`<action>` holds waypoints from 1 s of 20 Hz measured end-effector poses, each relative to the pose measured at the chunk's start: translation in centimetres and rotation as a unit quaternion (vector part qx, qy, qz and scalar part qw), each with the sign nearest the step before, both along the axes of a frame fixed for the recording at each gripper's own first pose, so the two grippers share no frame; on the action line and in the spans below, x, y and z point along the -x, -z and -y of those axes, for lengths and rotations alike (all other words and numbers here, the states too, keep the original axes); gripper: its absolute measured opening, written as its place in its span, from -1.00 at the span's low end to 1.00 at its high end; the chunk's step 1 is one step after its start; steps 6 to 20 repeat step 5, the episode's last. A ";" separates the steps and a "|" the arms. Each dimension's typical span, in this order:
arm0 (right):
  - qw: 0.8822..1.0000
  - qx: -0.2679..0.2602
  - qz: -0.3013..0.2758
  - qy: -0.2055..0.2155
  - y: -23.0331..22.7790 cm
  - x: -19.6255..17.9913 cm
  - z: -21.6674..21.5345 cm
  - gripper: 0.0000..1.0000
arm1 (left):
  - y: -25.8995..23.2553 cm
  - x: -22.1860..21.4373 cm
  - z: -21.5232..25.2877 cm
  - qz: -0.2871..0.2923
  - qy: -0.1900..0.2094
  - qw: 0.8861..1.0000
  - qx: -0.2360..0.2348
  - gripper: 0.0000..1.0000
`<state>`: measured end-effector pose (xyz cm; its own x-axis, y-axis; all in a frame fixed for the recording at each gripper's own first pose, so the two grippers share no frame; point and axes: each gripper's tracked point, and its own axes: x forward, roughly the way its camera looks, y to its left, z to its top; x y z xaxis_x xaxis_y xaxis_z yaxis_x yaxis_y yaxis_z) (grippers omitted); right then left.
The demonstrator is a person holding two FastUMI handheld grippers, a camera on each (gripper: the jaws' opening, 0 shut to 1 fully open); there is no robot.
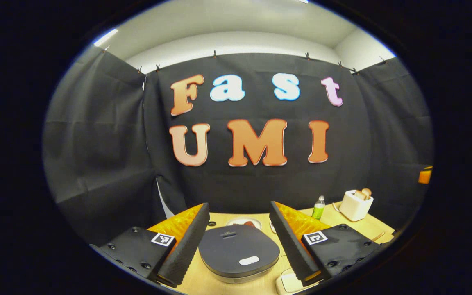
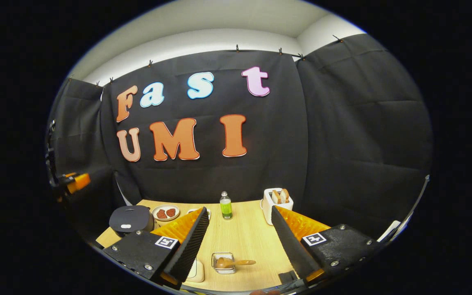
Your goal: Close the left gripper, press the button to open the rice cooker; take a wooden spoon from the chopstick holder with the right hand, scoop a spoonful of rice and pour it into the rice cooker, then put the wooden spoon back into the chopstick holder.
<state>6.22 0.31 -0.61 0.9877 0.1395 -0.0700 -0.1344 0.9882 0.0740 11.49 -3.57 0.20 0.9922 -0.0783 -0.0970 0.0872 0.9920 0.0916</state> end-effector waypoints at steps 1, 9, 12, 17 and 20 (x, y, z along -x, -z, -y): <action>1.000 0.004 0.010 0.001 -0.7 -0.1 0.1 0.89 | -2.1 0.9 -0.2 0.009 -0.003 1.000 -0.002 1.00; 0.999 0.018 0.048 -0.002 -3.1 -0.2 0.2 0.89 | -6.3 4.8 -2.2 0.022 -0.027 0.999 -0.020 1.00; 0.999 0.018 0.048 -0.002 -3.1 -0.2 0.2 0.89 | -6.3 4.8 -2.2 0.022 -0.027 0.999 -0.020 1.00; 0.999 0.018 0.048 -0.002 -3.1 -0.2 0.2 0.89 | -6.3 4.8 -2.2 0.022 -0.027 0.999 -0.020 1.00; 0.999 0.018 0.048 -0.002 -3.1 -0.2 0.2 0.89 | -6.3 4.8 -2.2 0.022 -0.027 0.999 -0.020 1.00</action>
